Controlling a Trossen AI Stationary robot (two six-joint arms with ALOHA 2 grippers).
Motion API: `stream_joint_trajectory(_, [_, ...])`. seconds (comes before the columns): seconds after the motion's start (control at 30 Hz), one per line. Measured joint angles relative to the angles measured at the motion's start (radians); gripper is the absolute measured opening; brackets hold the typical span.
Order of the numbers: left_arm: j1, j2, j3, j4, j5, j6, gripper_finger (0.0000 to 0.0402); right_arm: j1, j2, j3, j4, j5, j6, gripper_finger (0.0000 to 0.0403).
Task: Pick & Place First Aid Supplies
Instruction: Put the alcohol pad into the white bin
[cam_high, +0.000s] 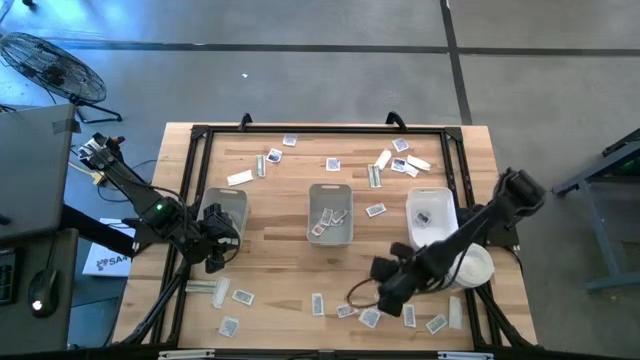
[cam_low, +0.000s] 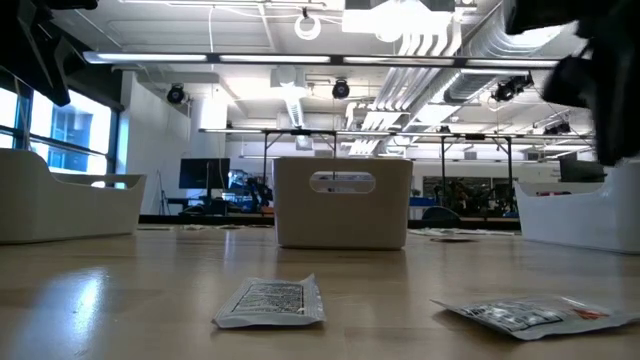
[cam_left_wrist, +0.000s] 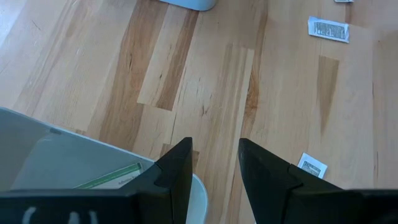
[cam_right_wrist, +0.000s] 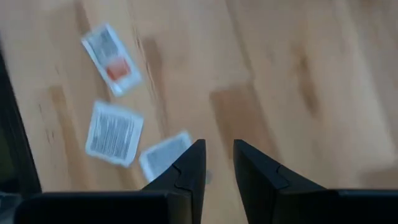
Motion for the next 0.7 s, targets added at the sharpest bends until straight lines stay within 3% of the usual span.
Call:
stream_joint_trajectory(0.23, [0.0,0.0,0.0,0.0,0.0,0.0,0.0128,0.016,0.14,0.116,-0.205,-0.197,0.319,0.0092])
stream_joint_trajectory(0.43, [0.0,0.0,0.0,0.0,0.0,0.0,0.0128,-0.001,0.154,0.116,-0.15,-0.22,0.522,0.0128])
stream_joint_trajectory(0.7, [0.0,0.0,0.0,0.0,0.0,0.0,0.0128,-0.034,0.154,0.067,-0.107,-0.245,0.627,0.0145])
